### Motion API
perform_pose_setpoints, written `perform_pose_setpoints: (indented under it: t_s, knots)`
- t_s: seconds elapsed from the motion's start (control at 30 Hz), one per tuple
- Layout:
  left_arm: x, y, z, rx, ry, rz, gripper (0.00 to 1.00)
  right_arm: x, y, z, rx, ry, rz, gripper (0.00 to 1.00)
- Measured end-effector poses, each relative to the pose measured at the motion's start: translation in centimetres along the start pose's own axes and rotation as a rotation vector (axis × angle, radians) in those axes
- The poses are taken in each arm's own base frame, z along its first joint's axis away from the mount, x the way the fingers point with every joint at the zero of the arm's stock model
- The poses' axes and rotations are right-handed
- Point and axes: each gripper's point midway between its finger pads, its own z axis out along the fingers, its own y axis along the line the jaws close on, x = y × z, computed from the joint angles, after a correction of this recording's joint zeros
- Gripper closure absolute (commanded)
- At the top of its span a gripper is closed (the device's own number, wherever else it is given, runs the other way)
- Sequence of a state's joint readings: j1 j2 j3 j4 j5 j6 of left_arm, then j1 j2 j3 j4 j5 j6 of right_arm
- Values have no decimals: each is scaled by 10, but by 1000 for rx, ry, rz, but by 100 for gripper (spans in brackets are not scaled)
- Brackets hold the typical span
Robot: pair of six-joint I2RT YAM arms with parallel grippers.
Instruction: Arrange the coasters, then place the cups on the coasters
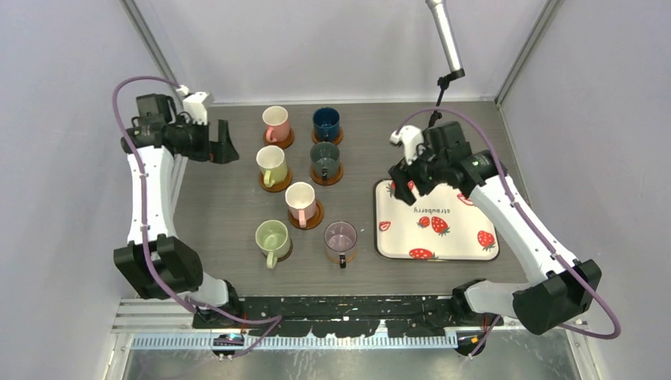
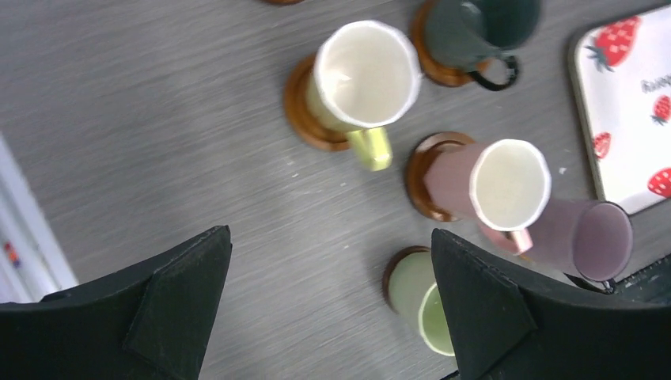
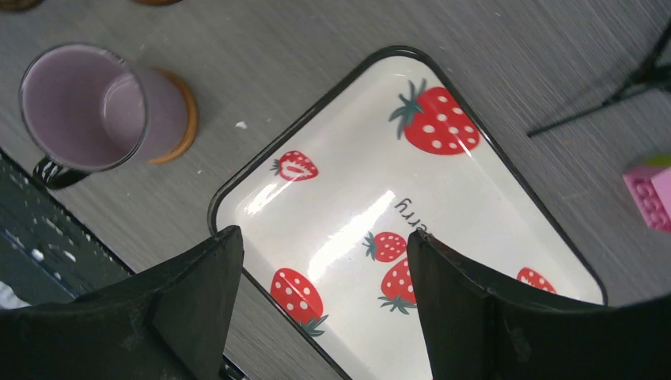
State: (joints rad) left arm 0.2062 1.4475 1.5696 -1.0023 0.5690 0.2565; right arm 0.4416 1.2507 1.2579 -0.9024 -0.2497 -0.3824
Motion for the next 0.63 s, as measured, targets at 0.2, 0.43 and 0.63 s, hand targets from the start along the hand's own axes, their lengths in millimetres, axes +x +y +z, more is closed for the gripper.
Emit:
perform_pose_setpoints:
  t_s: [0.2,0.43,0.63]
  knots:
    - [34,68,1,-76,61,-158,0,15,-69,-6,135,-84,324,20]
    - [112,81,27,-86,201,-293,0,84,-107,0,195,-59,635,20]
    - [130,81,32,-111,224,-297,0,104,-126,-4,213,-75,741,20]
